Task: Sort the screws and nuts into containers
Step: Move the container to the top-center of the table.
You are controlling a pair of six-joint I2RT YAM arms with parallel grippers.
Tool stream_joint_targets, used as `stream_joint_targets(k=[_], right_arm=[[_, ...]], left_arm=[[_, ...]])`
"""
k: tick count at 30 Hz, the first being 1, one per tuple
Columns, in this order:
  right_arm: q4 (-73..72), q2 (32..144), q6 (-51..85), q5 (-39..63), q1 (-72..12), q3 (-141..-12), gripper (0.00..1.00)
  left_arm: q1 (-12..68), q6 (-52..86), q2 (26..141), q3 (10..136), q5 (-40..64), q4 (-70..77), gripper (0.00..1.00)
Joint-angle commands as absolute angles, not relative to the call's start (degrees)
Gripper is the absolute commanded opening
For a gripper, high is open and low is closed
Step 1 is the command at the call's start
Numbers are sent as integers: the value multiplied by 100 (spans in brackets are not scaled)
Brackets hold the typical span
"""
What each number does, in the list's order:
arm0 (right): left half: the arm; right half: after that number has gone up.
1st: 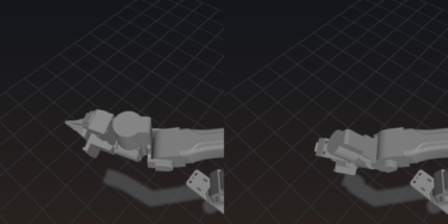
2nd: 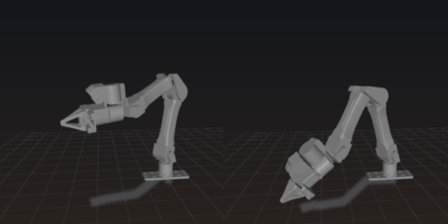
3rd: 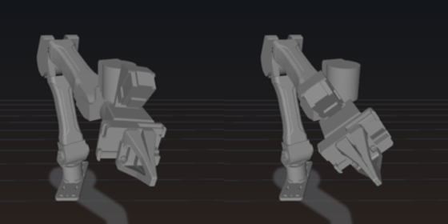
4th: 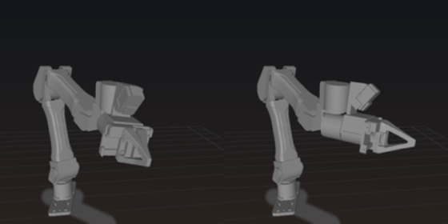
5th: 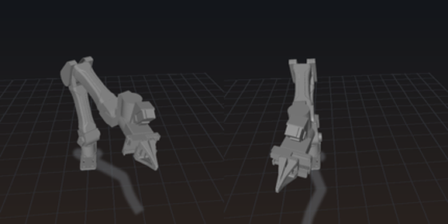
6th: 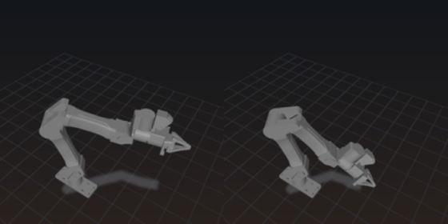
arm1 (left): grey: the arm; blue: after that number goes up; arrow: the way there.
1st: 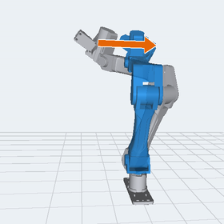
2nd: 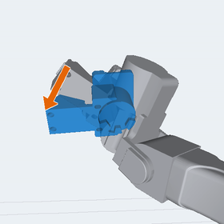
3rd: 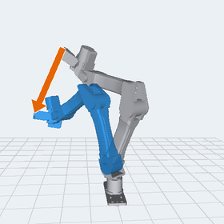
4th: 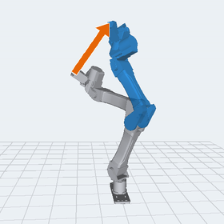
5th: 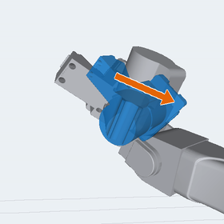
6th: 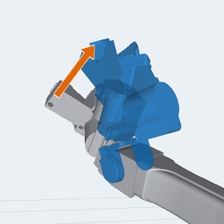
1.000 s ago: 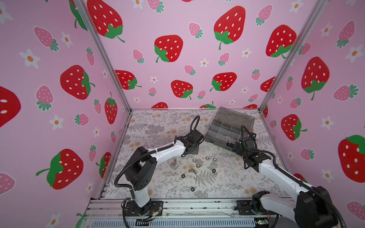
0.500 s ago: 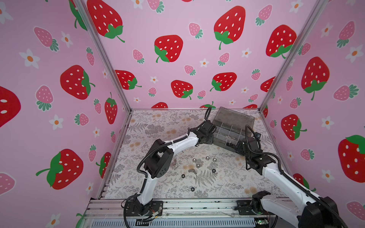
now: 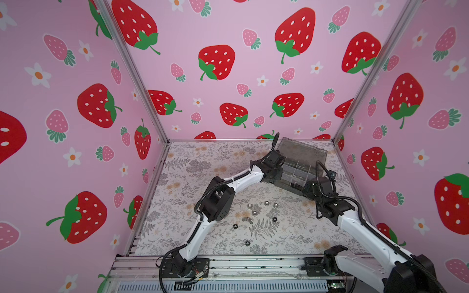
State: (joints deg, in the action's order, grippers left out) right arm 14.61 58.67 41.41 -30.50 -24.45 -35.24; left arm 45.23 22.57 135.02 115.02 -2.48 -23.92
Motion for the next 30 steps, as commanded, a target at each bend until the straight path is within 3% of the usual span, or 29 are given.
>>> stream_joint_targets(k=[1, 18, 30], right_arm=[[1650, 5915, 4290, -3190, -2407, -3665, 100], [1617, 6053, 4275, -3140, -2405, -3648, 100], [1439, 6423, 4279, -2917, -2399, -3646, 100]], left_arm=[[4530, 2166, 13571, 11801, -237, -2505, 10], [4333, 2439, 13798, 11761, -1079, -3122, 11], [4298, 3016, 13272, 10646, -1759, -2881, 10]])
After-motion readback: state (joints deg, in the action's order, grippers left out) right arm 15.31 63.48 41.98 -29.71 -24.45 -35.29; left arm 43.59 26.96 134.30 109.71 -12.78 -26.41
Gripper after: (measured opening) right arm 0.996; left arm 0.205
